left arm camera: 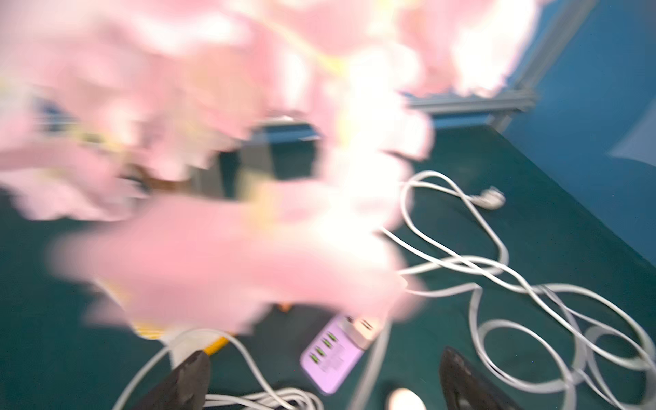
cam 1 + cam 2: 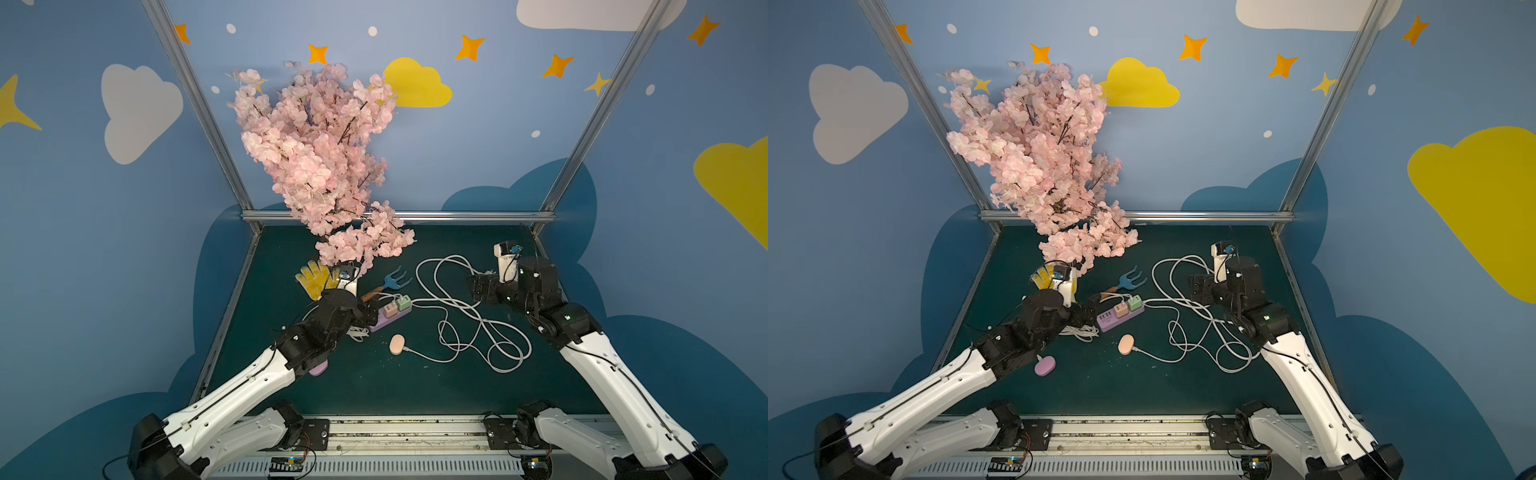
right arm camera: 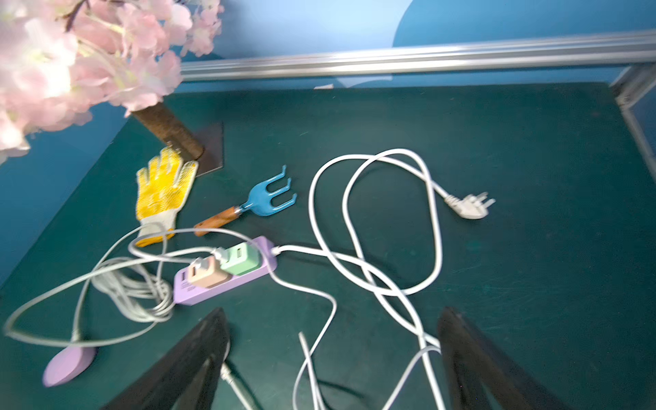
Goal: Charge the bluetooth headset
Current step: Reset both arms
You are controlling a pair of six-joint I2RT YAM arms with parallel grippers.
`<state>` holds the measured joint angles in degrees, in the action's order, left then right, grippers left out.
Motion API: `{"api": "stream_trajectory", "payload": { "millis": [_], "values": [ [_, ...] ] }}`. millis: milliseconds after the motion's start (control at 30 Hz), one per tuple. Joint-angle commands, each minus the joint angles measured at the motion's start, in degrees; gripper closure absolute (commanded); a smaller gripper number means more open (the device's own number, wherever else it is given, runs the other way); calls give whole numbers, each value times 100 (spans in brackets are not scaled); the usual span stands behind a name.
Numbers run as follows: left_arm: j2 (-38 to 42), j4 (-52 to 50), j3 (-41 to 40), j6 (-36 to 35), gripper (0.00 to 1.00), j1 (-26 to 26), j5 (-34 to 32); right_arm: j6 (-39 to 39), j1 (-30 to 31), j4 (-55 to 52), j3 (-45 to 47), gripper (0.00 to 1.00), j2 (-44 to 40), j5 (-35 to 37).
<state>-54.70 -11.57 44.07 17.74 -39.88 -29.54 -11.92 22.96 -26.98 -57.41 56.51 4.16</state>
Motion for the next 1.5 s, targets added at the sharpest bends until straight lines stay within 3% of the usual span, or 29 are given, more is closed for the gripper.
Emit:
{"api": "stream_trajectory", "payload": {
  "millis": [0, 100, 200, 267, 400, 600, 733, 867, 933, 1067, 1167, 1233, 1267, 1333, 1400, 1467],
  "values": [
    [103, 644, -313, -513, 0, 722, -1067, 950, -42, 676, 418, 8, -7, 1015],
    [96, 691, -516, -887, 0, 1346, -1478, 1693, -39, 1323, 1070, 8, 34, 1463],
    [80, 989, -922, -795, 0, 2167, -1253, 2001, -68, 1965, 1751, 7, 200, 1978],
    [11, 1379, -1324, -644, 0, 2652, -959, 1784, -158, 2225, 2092, 8, 404, 2202],
    [-489, 2499, -2077, -145, 0, 3277, -559, 1235, -506, 2930, 2520, 8, 795, 1896],
    [-1870, 3892, -2136, -827, 0, 3328, -202, 900, -964, 3601, 2739, 8, 1293, 1932],
    [-2292, 4391, -1981, -1271, 0, 3324, -25, 642, -1307, 3727, 2752, 8, 1653, 1731],
    [-2797, 5081, -1911, -1596, 0, 3368, 208, 883, -1585, 3695, 2391, 8, 2090, 1140],
    [-3270, 6054, -2086, -1760, 0, 3385, 404, 926, -1754, 3767, 2242, 8, 2300, 905],
    [-3043, 5577, -2044, -1590, 0, 3512, 662, 1071, -2042, 4235, 2156, 8, 2564, 360],
    [-3218, 6115, -2314, -1679, 0, 3626, 1288, 789, -2271, 4792, 2114, 8, 2979, -106],
    [-3718, 7512, -2637, -1838, 0, 3623, 1307, 1163, -2246, 4712, 2064, 8, 3019, -545],
    [-3579, 7233, -2646, -1784, 0, 3605, 1353, 1295, -2209, 4513, 2052, 8, 2895, -606],
    [-3285, 6265, -2399, -1746, 0, 3618, 1417, 1377, -2222, 5412, 2701, 8, 2664, -733],
    [-3442, 6311, -2264, -1703, 0, 3655, 1416, 1113, -2235, 7636, 3651, 8, 2929, -526],
    [-3364, 6171, -2269, -1713, 0, 3655, 1417, 1125, -2225, 8510, 3819, 8, 3300, -396]
  ]
}}
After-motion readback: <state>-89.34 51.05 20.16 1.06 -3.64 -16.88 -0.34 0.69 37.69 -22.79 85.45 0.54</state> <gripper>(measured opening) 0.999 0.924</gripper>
